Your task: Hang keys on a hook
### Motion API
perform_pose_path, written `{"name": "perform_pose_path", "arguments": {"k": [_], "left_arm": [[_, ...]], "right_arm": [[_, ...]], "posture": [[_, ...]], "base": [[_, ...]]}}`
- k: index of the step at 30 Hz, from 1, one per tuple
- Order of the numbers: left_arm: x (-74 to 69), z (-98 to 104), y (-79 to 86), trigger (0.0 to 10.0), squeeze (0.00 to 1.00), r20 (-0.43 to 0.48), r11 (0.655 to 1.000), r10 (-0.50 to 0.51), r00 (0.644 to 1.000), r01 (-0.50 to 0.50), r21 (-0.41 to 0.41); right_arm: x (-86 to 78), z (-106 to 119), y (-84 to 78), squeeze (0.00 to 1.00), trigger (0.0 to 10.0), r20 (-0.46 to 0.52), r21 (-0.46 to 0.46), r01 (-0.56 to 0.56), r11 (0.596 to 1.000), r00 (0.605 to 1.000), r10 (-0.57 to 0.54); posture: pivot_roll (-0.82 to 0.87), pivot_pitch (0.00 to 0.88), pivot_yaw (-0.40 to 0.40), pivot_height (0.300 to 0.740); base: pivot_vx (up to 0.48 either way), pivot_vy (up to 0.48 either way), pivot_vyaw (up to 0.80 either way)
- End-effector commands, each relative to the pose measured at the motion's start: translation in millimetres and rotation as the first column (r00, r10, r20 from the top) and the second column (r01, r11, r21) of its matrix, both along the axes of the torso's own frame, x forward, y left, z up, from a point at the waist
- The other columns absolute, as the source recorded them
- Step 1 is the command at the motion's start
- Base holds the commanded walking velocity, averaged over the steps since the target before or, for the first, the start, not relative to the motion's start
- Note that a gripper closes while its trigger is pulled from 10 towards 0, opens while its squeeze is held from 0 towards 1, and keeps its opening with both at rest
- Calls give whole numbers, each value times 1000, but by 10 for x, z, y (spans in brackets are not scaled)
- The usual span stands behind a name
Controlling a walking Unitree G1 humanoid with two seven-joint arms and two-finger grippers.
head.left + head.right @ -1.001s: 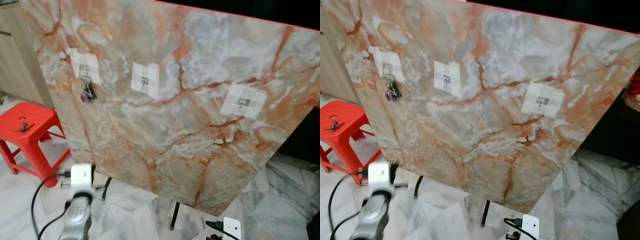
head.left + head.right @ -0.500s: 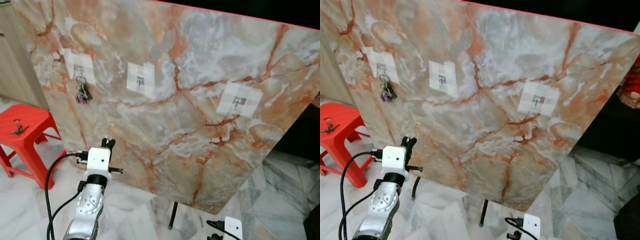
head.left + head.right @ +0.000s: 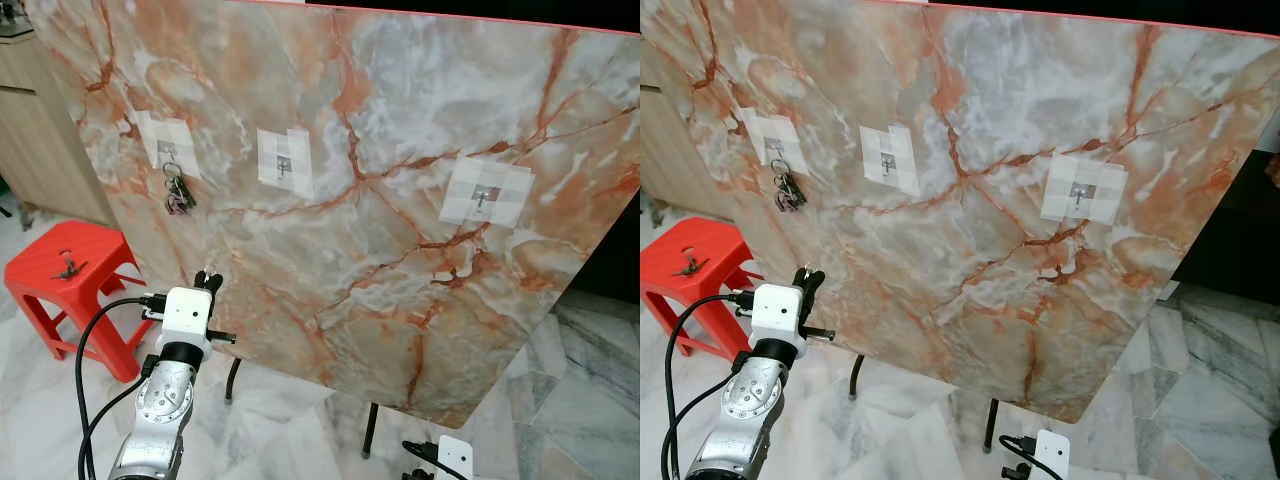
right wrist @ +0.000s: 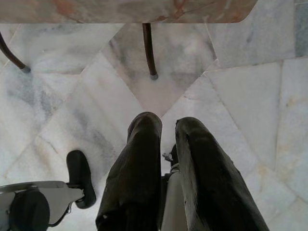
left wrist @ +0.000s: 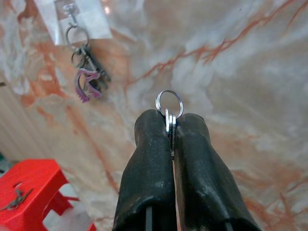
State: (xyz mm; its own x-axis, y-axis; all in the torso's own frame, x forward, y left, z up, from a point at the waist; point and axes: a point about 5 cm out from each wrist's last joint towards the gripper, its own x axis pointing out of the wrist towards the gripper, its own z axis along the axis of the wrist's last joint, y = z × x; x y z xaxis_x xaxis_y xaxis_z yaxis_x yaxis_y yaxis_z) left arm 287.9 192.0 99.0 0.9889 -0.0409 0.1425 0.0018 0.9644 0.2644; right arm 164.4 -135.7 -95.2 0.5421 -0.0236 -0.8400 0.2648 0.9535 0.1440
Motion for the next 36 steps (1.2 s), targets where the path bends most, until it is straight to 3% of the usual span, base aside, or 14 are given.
{"name": "perform_pose_path", "arguments": {"k": [1, 5, 11, 21, 29, 36], "left_arm": [[62, 80, -14, 10000, 0, 16, 1000, -13, 1000, 13, 3], [110, 134, -54, 10000, 0, 41, 1000, -11, 999, 11, -2], [122, 140, -141, 10000, 0, 45, 1000, -24, 999, 24, -4], [89, 105, -59, 10000, 0, 40, 997, 78, 996, -78, -1], [110, 103, 71, 10000, 0, 26, 982, 186, 982, -187, 36], [153, 204, 108, 10000, 0, 61, 975, 214, 975, -216, 43]], "right_arm": [[-21, -7, 32, 0, 10000, -4, 7, 5, 1000, 1000, -5], [10, 5, 17, 0, 10000, 9, -5, -40, 999, 999, 40], [33, 15, -84, 0, 10000, 14, -23, -20, 1000, 1000, 21], [18, 9, -175, 0, 10000, 6, -37, -7, 999, 1000, 7], [26, 15, -191, 0, 10000, 20, -31, -31, 999, 999, 31], [45, 25, -193, 0, 10000, 30, -38, -71, 997, 997, 72]], "posture": [[104, 0, -11, 740], [90, 0, -19, 740], [93, 0, -38, 740], [102, 0, -84, 740], [83, 0, -88, 740], [85, 0, -90, 740]], "base": [[0, 0, 0], [0, -267, 0], [0, -371, -364], [0, -347, -77], [0, 0, 0], [0, 0, 129]]}}
